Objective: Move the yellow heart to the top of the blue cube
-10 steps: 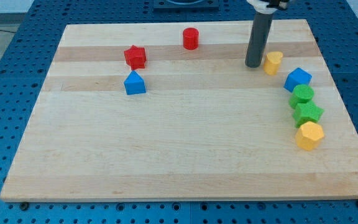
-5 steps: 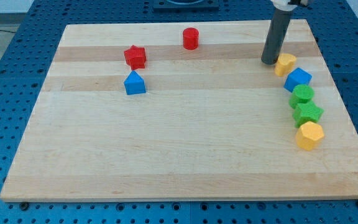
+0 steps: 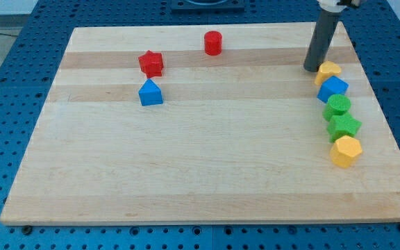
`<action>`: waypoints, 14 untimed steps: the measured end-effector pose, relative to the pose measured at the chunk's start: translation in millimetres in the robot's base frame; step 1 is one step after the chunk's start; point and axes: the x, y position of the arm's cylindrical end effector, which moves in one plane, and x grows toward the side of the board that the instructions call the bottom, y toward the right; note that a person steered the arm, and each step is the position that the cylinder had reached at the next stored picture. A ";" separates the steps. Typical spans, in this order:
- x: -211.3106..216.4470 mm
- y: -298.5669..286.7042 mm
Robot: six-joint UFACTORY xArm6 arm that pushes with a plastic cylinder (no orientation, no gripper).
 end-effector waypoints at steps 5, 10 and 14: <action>-16.4 30.4; 0.7 30.4; -23.5 -68.1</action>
